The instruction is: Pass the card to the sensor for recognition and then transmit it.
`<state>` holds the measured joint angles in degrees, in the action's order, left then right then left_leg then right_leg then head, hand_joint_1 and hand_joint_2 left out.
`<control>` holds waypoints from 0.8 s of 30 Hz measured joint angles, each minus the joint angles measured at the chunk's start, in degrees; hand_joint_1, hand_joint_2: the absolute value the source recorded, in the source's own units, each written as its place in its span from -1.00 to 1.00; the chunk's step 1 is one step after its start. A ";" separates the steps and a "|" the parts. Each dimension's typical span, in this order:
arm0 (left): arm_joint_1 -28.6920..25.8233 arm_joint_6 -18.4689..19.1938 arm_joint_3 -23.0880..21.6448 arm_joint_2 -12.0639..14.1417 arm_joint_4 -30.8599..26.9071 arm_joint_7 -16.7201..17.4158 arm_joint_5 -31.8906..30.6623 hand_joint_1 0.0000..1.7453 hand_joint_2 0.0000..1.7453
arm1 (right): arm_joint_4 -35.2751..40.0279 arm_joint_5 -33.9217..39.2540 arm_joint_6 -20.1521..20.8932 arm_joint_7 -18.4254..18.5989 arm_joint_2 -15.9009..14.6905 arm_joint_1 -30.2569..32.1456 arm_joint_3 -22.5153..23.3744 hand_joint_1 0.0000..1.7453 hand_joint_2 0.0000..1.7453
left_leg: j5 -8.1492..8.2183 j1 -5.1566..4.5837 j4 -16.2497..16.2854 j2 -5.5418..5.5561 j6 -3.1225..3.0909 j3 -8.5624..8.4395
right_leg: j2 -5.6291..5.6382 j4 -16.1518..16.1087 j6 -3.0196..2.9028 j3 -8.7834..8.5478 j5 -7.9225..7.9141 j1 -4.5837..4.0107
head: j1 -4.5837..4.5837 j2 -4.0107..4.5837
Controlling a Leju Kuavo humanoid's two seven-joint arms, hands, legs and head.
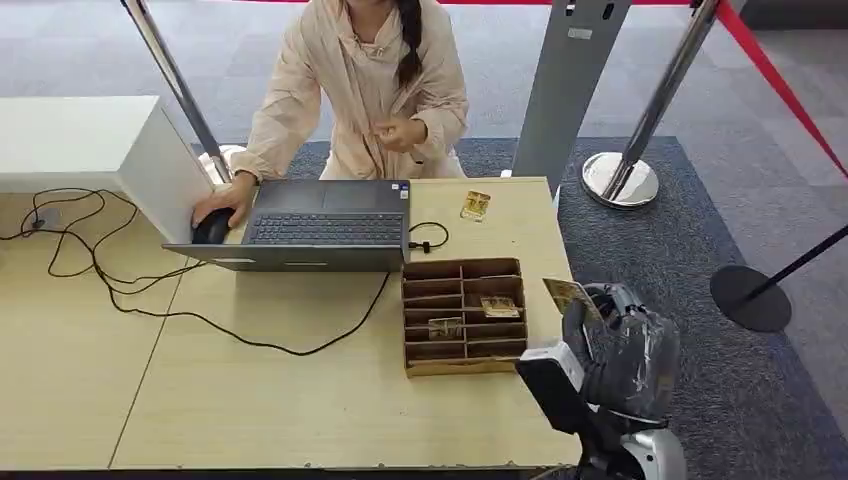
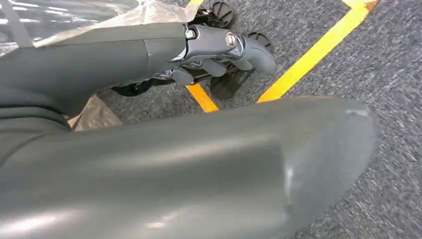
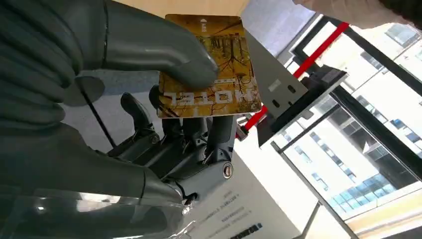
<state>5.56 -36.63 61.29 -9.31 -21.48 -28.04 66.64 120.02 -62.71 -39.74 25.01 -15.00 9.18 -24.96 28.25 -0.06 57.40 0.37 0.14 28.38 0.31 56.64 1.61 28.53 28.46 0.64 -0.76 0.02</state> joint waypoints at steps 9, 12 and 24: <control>-0.19 -0.02 1.29 -0.72 -1.09 0.28 0.00 -1.00 -1.00 | -5.16 3.02 0.02 -8.41 5.56 3.16 3.41 0.66 1.00 | 0.00 0.00 0.00 0.00 0.00 0.01 | 0.00 0.00 0.00 0.01 0.00 0.00 | 0.00 0.00; -0.16 -0.02 1.77 -0.96 -1.29 0.28 0.00 -1.00 -1.00 | -7.00 3.90 0.02 -10.30 7.48 3.99 4.77 0.68 1.00 | 0.00 0.00 -0.01 0.00 0.00 0.02 | 0.00 0.00 0.00 0.01 0.00 0.00 | -0.02 0.00; -0.13 -0.02 4.22 -1.79 -1.71 0.46 0.00 -1.00 -1.00 | -14.30 5.79 0.00 -14.08 12.35 6.84 9.92 0.68 1.00 | 0.00 0.00 0.00 0.00 0.00 0.04 | 0.00 0.00 0.00 0.03 0.00 0.00 | 0.00 0.00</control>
<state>5.42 -36.65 65.51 -11.10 -23.19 -27.58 66.64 105.72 -56.92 -39.74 10.93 -2.65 16.01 -15.04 28.25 -0.06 57.40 0.37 0.14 28.41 0.31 56.64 1.61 28.56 28.47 0.64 -0.77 0.02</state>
